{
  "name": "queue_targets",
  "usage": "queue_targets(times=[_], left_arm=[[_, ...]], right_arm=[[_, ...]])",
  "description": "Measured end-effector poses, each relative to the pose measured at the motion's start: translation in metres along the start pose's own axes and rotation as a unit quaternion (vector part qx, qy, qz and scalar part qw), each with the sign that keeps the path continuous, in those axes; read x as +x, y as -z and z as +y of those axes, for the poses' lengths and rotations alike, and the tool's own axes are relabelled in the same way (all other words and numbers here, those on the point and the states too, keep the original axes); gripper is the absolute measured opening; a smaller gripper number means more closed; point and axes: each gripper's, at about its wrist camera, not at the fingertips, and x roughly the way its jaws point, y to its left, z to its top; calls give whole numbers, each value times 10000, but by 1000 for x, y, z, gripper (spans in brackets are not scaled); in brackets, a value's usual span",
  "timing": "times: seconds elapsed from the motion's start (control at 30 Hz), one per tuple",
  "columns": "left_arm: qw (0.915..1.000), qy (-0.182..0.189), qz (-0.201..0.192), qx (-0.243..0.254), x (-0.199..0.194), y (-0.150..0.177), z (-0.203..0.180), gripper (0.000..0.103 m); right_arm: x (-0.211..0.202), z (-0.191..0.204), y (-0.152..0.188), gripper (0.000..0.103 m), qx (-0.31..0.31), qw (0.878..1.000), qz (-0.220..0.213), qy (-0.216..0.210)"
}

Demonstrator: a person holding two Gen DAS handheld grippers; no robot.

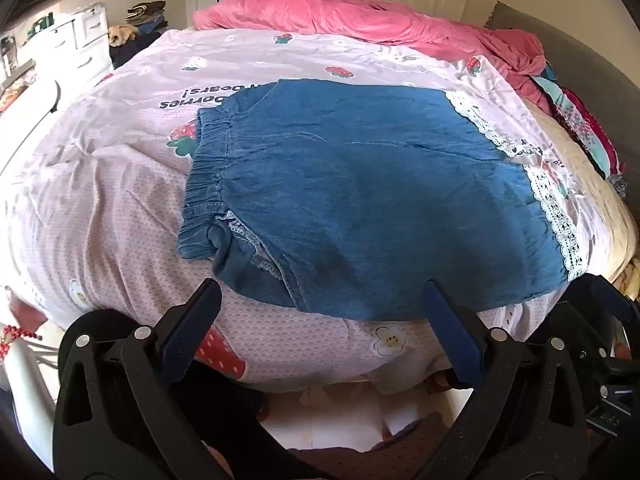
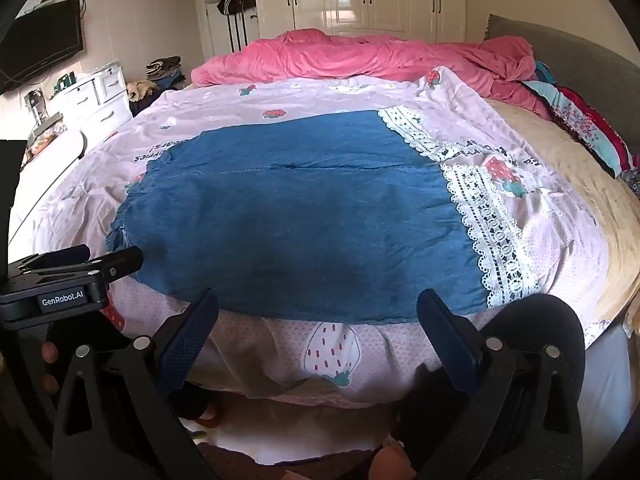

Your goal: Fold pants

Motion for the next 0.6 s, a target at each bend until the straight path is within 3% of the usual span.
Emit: queue_targets(times=[0.5,0.6], left_arm=[[9999,101,11,7,-3,-11,-5,94],[9999,126,-63,34,-3,-1,-3,94]], right_arm=[[-2,4,-1,99,-62,10000,-31,63],[-2,4,-1,99,-64,10000,-31,68]])
